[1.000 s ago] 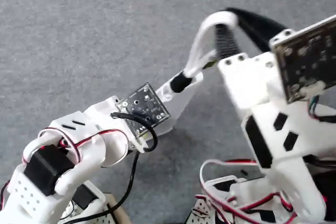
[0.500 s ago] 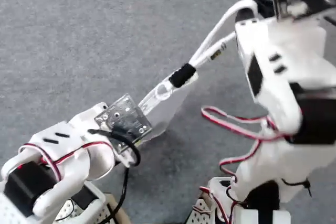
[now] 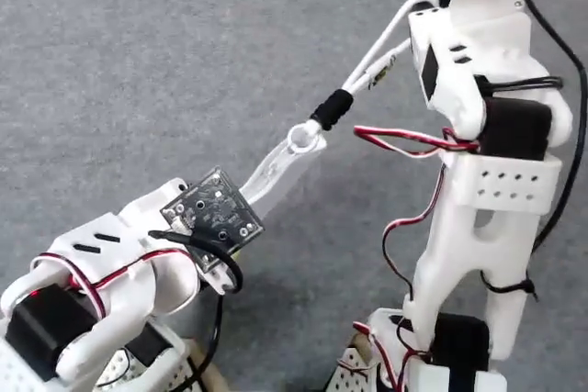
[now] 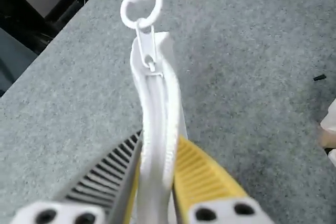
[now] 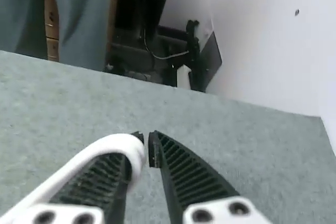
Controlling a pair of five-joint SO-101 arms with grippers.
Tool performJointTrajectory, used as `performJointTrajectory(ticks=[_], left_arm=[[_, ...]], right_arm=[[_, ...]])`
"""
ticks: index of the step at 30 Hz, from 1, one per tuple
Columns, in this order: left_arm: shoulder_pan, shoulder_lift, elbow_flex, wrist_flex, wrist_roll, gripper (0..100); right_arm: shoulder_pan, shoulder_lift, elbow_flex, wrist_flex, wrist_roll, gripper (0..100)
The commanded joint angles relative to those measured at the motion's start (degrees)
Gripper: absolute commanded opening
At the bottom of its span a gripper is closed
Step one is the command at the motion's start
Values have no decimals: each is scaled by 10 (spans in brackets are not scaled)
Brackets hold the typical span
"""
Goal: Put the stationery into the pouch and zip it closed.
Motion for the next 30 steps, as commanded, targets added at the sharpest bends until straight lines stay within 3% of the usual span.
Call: performJointTrajectory(ticks=[1,30], left_arm=[[0,-12,-14,10,11,27],[-23,-12,-14,9,28,27]], right_arm=[[55,-6,29,-54,-4,12],[198,-1,327,-302,0,12]])
